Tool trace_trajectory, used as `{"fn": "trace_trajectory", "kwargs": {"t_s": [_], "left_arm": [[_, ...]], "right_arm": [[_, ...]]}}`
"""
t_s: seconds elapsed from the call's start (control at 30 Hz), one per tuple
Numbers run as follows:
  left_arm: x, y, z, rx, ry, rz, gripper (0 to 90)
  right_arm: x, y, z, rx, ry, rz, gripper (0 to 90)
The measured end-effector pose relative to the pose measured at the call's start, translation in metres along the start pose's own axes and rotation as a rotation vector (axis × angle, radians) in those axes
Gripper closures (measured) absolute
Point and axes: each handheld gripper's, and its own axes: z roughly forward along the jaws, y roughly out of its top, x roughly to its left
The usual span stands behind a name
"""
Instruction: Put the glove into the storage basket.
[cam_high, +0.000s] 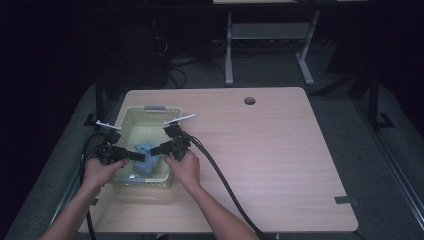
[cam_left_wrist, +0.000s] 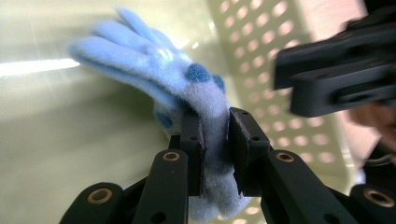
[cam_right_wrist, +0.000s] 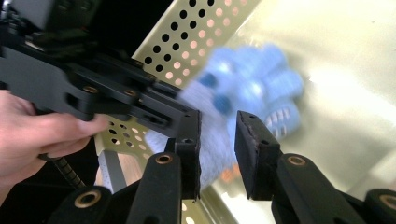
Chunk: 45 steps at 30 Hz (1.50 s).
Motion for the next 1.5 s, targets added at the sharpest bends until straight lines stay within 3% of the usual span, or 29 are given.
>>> {"fn": "trace_trajectory", "kwargs": {"t_s": [0.1,0.3,0.4,0.63,0.8,1.07,1.37,1.5], "left_arm": [[-0.001,0.001,0.004,0.03,0.046,0.018,75.4],[-0.003,0.002,0.004,0.062,0.063,0.03,71.0],[-0.001,0.004,-0.003,0.043,0.072,0.017,70.9],[-0.01,0.011,-0.015,0.007,0.098,0.029,70.7],[-0.015,0.015,0.003,0.062,0.149,0.039,74.2],[-0.008,0.019,0.025,0.161,0.259,0.031,74.4],[-0.01,0.018,0.015,0.098,0.246,0.03,68.3],[-0.011,0.016,0.01,0.059,0.207,0.029,62.2]], "right_arm": [[0.002,-0.001,-0.003,-0.003,0.006,-0.018,70.5],[0.002,-0.002,-0.009,-0.017,0.015,-0.033,70.1],[0.002,-0.003,-0.014,-0.023,0.023,-0.033,69.8],[-0.001,-0.006,-0.024,-0.048,0.037,-0.019,69.0],[0.001,-0.007,-0.031,-0.059,0.05,-0.011,68.8],[-0.002,-0.01,-0.039,-0.079,0.059,-0.026,67.9],[-0.004,-0.01,-0.05,-0.094,0.071,-0.011,66.4],[-0.006,-0.01,-0.054,-0.096,0.074,0.004,64.5]]}}
